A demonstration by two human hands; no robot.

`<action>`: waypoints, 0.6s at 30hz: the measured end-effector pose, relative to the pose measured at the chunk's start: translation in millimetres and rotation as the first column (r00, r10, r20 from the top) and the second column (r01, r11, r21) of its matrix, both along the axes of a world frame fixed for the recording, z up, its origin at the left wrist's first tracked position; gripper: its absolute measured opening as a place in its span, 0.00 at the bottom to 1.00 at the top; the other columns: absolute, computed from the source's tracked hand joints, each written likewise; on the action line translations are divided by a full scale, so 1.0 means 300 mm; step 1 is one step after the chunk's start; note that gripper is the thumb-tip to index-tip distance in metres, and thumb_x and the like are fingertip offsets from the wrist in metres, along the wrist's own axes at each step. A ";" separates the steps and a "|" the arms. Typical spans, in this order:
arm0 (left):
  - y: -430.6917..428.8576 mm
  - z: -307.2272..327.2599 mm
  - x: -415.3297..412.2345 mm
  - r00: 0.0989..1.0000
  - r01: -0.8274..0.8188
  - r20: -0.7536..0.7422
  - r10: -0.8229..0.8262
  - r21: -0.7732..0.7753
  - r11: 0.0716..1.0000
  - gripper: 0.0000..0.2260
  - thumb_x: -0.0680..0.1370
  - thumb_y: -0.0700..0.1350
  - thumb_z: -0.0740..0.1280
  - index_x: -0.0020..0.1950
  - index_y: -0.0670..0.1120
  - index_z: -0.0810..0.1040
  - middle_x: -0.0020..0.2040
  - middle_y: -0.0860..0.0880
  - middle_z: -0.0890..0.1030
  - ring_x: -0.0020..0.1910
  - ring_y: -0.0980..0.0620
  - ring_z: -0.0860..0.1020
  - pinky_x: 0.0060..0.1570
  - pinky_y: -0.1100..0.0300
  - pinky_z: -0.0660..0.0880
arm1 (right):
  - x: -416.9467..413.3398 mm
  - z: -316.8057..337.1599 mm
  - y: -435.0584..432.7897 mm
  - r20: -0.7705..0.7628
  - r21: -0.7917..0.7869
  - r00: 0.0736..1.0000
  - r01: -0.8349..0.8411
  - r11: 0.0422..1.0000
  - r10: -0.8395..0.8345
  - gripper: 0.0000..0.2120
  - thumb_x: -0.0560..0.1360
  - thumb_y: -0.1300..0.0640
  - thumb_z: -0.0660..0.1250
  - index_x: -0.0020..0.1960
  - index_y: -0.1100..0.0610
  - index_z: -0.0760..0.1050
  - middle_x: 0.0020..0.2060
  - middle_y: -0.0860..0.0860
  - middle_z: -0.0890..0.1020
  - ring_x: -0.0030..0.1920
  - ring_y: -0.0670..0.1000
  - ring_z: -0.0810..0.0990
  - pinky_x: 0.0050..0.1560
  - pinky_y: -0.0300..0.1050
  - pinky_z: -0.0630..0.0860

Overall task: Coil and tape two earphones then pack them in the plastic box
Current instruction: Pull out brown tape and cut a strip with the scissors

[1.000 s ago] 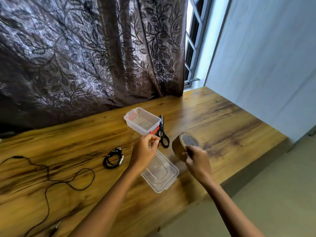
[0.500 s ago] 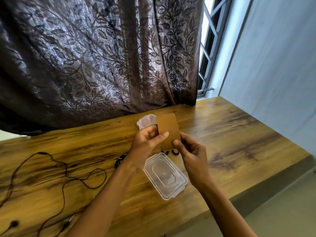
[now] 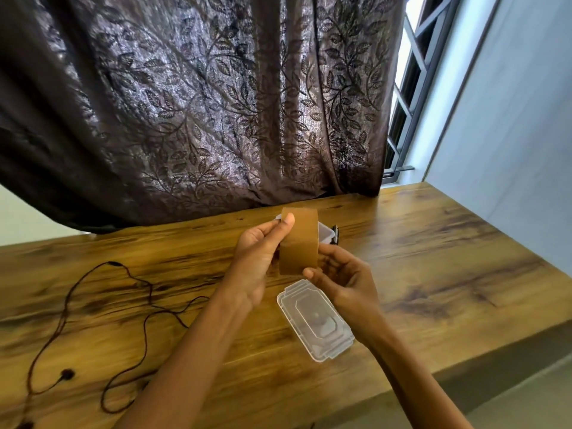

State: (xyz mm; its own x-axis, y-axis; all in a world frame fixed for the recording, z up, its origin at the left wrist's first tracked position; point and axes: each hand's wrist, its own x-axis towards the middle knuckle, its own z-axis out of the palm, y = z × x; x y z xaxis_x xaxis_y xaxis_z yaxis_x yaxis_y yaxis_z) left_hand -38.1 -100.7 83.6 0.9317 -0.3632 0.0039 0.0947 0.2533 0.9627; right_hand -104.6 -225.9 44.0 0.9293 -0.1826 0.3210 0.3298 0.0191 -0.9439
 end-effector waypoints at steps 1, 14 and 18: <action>0.007 0.004 -0.001 1.000 -0.002 -0.001 0.002 -0.009 1.000 0.08 0.75 0.48 0.65 0.44 0.45 0.81 0.34 0.52 0.83 0.34 0.58 0.79 0.35 0.63 0.75 | 0.002 -0.001 0.004 -0.001 0.000 1.000 0.003 1.000 -0.003 0.16 0.66 0.63 0.70 0.54 0.57 0.77 0.44 0.51 0.85 0.47 0.49 0.83 0.48 0.40 0.79; 0.075 0.005 -0.016 0.994 0.096 0.057 -0.092 -0.064 0.993 0.13 0.73 0.37 0.65 0.57 0.43 0.77 0.46 0.49 0.85 0.45 0.55 0.82 0.41 0.64 0.79 | 0.020 0.032 0.035 0.034 0.028 0.999 0.029 0.999 -0.030 0.15 0.69 0.71 0.67 0.50 0.54 0.77 0.38 0.45 0.85 0.42 0.43 0.83 0.43 0.34 0.78; 0.090 0.012 -0.018 0.989 0.106 0.105 -0.102 -0.040 0.994 0.14 0.74 0.34 0.63 0.59 0.44 0.76 0.50 0.48 0.84 0.50 0.54 0.81 0.48 0.63 0.78 | 0.023 0.040 0.038 0.067 -0.014 0.997 0.046 0.999 -0.045 0.16 0.69 0.71 0.67 0.51 0.54 0.77 0.39 0.44 0.85 0.43 0.44 0.83 0.44 0.35 0.78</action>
